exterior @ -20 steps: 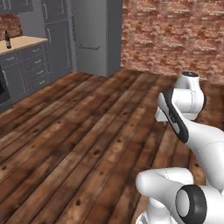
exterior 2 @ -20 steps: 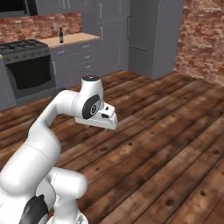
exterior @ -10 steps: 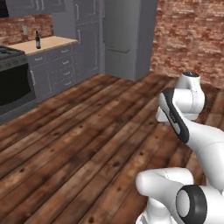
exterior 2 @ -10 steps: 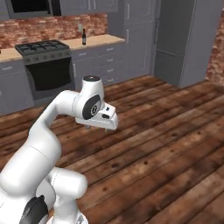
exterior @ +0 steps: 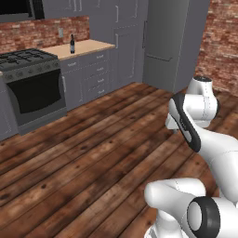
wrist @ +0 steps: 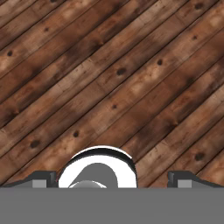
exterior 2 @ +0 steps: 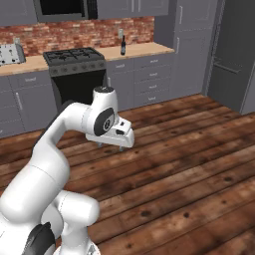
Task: There is a wine glass and glass cup on the dining counter. Place the wine bottle next to the wine glass and the juice bottle next to the glass cup.
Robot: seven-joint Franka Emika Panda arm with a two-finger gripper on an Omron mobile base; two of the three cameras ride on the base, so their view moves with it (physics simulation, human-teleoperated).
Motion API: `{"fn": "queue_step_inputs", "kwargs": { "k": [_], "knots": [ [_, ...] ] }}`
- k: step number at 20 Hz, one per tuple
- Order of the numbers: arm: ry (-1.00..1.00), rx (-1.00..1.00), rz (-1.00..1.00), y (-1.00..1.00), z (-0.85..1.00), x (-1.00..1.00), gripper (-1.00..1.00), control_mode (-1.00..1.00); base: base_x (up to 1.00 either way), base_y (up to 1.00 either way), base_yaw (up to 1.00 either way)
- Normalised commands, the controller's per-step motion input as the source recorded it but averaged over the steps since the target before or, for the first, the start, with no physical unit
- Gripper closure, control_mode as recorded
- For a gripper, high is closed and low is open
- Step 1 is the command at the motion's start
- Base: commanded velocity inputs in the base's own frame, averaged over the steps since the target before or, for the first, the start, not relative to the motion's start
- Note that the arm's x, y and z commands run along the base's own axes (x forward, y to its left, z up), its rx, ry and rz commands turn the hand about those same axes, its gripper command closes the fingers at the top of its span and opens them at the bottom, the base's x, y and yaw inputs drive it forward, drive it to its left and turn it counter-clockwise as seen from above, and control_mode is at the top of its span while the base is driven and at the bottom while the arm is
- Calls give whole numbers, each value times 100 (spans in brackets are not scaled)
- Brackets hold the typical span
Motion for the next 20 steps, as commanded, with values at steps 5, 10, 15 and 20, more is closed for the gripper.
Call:
{"fn": "queue_step_inputs", "kwargs": {
  "k": [5,10,15,20],
  "knots": [
    [0,0,0,0,0,0,-100,100,89,4,14],
    [0,0,0,0,0,0,-100,100,89,5,9],
    [0,0,0,0,0,0,-100,100,93,9,4],
    [0,0,0,0,0,0,-100,100,93,11,7]
  ]
}}
